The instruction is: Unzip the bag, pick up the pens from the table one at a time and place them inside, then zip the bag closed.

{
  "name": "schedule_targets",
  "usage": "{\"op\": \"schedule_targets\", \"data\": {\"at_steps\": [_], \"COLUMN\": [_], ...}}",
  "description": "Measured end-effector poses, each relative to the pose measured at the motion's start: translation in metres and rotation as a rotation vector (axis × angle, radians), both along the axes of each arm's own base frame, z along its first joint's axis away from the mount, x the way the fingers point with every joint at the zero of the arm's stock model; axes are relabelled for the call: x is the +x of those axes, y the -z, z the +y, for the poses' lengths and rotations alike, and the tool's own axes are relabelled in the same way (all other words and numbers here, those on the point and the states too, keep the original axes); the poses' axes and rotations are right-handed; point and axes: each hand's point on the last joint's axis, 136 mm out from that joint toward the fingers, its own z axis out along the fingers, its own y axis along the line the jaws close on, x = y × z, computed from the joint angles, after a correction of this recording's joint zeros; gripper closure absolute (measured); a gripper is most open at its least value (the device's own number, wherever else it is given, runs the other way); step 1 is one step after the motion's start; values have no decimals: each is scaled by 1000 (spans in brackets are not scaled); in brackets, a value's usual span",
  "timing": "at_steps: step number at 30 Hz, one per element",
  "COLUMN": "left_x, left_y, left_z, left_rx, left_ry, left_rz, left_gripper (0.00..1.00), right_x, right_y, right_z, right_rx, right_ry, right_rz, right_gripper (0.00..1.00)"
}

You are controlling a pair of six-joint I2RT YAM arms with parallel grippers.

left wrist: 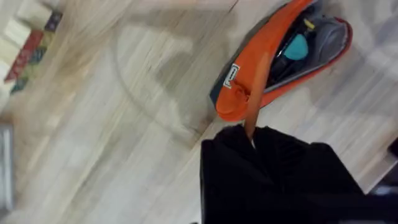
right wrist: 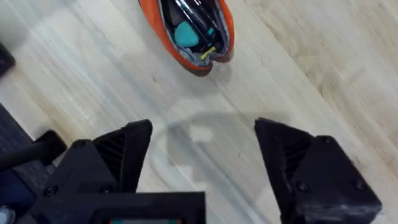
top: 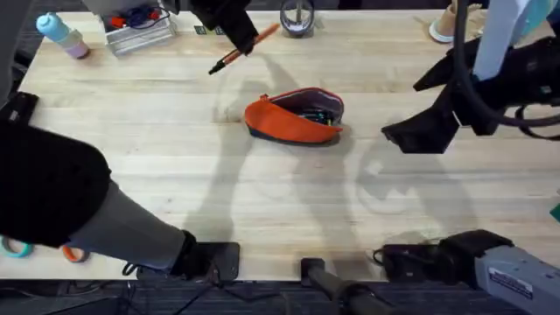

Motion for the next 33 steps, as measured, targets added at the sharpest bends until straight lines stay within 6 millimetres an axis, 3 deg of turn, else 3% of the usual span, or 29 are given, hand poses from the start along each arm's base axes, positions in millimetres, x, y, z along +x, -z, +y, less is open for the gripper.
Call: {"op": "schedule_targets", "data": {"at_steps": [14,20,33], "left_x": [-23,-31,-33], "left_y": [-1,2,28], "left_z": [-54,-70,-97], "left_rx": [36,42,52], "left_ry": [442,533,628], "left_rz": [-105,-115,-67], "left_gripper": [958,958,958], "right_x": [0,0,0], "right_y": [0,0,0], "right_z": [0,0,0], "right_rx": [0,0,0], "right_ry": [0,0,0], "right_rz": [0,0,0], "right_gripper": [6,5,5]}}
